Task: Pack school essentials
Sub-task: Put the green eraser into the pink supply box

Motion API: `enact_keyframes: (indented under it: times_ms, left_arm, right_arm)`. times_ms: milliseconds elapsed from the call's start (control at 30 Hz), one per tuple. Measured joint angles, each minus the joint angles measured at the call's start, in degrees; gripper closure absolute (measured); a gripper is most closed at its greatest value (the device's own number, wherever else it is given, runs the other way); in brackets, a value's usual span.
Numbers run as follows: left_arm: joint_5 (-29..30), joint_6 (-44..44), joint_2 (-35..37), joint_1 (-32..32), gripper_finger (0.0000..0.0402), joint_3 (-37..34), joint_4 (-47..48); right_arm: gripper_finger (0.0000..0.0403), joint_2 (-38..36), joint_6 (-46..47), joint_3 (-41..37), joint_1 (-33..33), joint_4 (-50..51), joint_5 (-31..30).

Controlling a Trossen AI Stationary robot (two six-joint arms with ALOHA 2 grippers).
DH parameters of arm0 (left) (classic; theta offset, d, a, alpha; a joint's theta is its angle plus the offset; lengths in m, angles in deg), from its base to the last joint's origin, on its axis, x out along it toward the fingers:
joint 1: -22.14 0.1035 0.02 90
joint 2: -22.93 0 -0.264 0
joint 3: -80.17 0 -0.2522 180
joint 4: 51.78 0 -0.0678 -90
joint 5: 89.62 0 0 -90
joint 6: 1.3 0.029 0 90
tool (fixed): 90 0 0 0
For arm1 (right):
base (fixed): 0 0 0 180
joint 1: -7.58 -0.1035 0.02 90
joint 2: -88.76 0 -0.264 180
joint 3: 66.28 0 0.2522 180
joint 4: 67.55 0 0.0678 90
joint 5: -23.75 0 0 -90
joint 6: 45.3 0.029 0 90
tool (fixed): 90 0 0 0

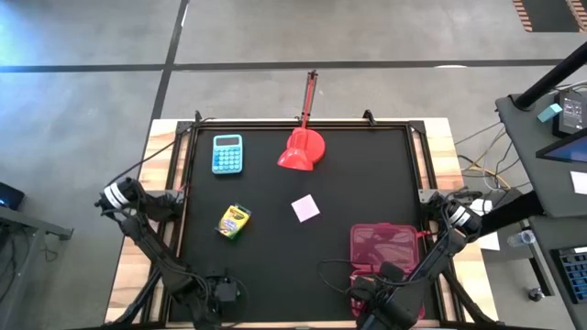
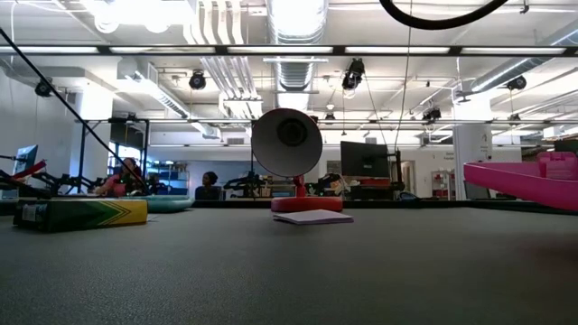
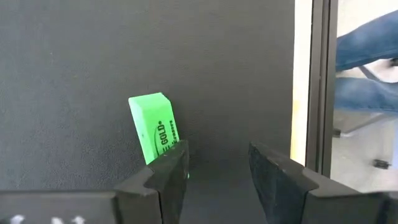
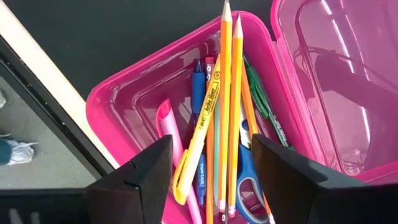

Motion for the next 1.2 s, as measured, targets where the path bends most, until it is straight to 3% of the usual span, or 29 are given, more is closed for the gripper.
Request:
enact_keyframes:
  times_ms: [267, 400, 567, 800, 1200]
  left_arm:
    - [1.94, 0.77, 1.56, 0.11, 0.0246, 3.44, 1.14]
    - [6.51, 1.75, 1.73, 0.05, 0.0246, 4.32, 5.71]
    - [7.16, -2.46, 1.52, 0.26, 0.0246, 3.07, 12.70]
    - [5.93, -7.56, 1.52, 0.22, 0.0246, 2.70, 11.62]
    - [4.05, -7.67, -1.40, 0.15, 0.0246, 2.37, 7.40]
  right_arm:
    - [0.0195, 0.00, -0.09, 0.00, 0.00, -0.05, 0.00]
    - [0.0195, 0.00, -0.07, 0.00, 0.00, -0.13, 0.00]
    - [0.0195, -0.02, 0.04, 0.00, 0.00, -0.64, 0.00]
    - [0.0195, -0.02, 0.64, 0.00, 0.00, -1.09, -0.02]
    - [0.0195, -0.02, 0.81, 0.00, 0.00, -1.55, -0.03]
